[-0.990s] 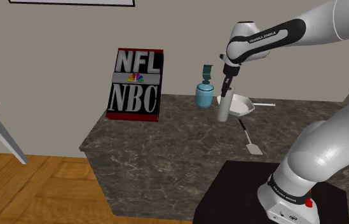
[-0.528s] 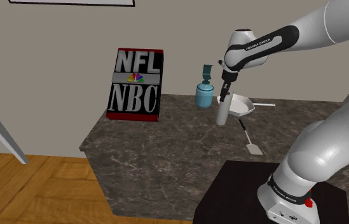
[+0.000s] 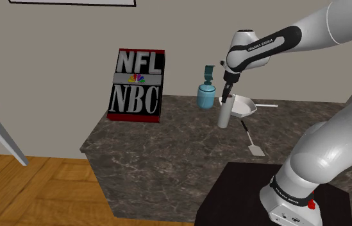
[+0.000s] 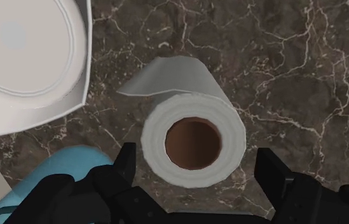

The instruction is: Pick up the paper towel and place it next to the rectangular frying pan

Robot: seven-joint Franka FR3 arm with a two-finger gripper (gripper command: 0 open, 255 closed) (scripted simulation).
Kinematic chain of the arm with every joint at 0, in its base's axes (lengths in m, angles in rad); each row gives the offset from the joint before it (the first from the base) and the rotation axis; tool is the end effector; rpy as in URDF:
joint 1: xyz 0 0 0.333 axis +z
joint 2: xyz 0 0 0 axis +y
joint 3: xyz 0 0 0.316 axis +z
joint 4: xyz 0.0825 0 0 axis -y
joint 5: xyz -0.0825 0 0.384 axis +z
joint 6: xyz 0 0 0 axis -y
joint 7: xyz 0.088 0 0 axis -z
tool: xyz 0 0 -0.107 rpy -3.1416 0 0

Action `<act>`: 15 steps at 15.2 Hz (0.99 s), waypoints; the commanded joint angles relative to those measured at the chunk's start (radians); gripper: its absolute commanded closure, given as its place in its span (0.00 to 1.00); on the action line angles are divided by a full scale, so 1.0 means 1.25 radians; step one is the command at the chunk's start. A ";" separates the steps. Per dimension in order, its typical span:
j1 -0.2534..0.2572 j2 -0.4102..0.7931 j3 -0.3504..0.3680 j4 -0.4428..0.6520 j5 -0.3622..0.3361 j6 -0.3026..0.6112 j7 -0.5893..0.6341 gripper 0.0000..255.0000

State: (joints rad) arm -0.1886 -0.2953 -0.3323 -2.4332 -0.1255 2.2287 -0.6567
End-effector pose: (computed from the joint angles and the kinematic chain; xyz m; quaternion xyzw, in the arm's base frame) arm 0.3910 -0.2310 0.4166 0.9933 0.1089 0.0309 0.0246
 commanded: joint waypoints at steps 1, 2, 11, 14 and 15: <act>0.000 0.000 0.000 0.000 0.000 0.000 0.000 0.00; 0.000 0.000 0.000 0.000 0.000 0.000 0.000 0.00; -0.002 -0.051 0.014 0.060 -0.005 -0.110 0.007 0.00; -0.002 -0.051 0.014 0.060 -0.005 -0.110 0.007 0.00; -0.002 -0.051 0.014 0.060 -0.005 -0.110 0.007 0.00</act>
State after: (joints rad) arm -0.1905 -0.3586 -0.3148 -2.3583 -0.1322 2.0916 -0.6478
